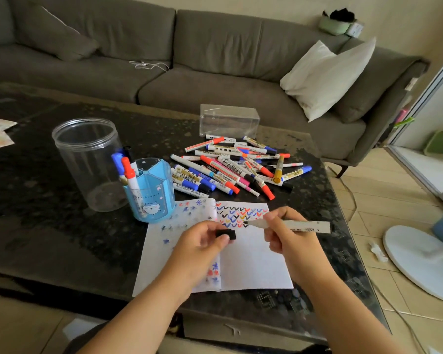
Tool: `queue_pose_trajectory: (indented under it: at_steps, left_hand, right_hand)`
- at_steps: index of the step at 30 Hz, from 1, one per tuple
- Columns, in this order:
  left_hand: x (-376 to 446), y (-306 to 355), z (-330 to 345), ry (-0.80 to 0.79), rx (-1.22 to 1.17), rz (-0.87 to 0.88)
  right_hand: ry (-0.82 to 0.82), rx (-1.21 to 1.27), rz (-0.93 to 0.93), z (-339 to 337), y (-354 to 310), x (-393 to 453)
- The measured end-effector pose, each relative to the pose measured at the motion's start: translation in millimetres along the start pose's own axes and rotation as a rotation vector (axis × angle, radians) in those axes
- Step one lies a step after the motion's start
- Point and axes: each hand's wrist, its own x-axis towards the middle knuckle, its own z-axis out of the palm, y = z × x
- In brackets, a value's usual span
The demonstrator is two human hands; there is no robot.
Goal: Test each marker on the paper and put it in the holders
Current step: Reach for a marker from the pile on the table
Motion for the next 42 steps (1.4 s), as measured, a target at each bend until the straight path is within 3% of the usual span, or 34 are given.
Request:
queue_pose_trajectory:
  at_steps: [5, 13, 21, 27, 34, 38, 42]
  left_hand:
    - [-40, 14, 1, -0.040, -0.273, 0.012]
    - [-74, 29, -4, -0.073, -0.346, 0.106]
    - [-100, 43, 0, -0.175, -0.157, 0.161]
    - [-110, 47, -6, -0.228, 0.415, 0.376]
    - [-115, 56, -6, -0.176, 0.394, 0.458]
    - [-103, 47, -8, -0.125, 0.334, 0.373]
    - [-82, 42, -25, 0.055, 0.393, 0.295]
  right_hand:
    - [0.008, 0.038, -0.141, 5, -29, -45]
    - [-0.010, -0.035, -0.176, 8, -46, -82]
    - [-0.043, -0.072, -0.211, 10, -52, -98]
    - [0.022, -0.116, -0.205, 10, -49, -102]
    - [0.026, 0.145, -0.138, 28, -53, -102]
    - [-0.025, -0.003, -0.044, 30, -50, -92]
    - [-0.097, -0.158, 0.173, 33, -37, -84]
